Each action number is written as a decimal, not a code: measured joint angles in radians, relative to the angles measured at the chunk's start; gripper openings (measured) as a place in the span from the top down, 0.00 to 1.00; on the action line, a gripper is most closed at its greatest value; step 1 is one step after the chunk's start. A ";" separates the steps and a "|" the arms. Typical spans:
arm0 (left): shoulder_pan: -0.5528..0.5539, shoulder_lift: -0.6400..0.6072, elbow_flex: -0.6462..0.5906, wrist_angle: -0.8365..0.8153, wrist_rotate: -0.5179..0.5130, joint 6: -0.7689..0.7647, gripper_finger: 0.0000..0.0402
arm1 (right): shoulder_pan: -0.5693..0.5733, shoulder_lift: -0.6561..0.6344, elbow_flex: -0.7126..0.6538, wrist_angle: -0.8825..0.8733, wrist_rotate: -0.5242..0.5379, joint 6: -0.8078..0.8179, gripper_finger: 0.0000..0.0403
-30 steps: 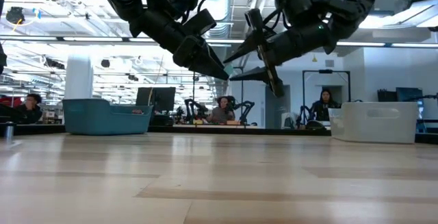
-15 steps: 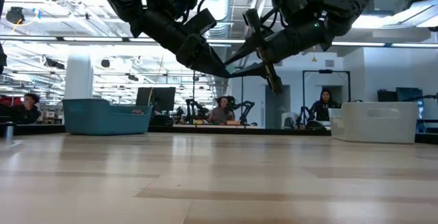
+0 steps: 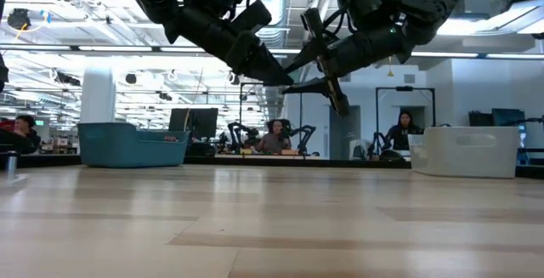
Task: Sort & place blocks by color
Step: Put the top light blue block into the gray bin
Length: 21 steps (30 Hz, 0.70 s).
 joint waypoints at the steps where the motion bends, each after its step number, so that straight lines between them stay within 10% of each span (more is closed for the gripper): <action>1: -0.001 0.000 0.000 -0.004 0.000 0.000 0.69 | 0.000 0.000 0.000 0.000 0.000 0.000 0.62; 11: -0.005 0.000 -0.001 -0.013 -0.073 -0.173 0.64 | -0.013 -0.019 0.000 -0.044 0.001 -0.012 0.83; 21: 0.011 0.000 -0.002 -0.155 -0.110 -0.401 0.45 | -0.130 -0.313 -0.002 -0.606 0.089 -0.216 0.82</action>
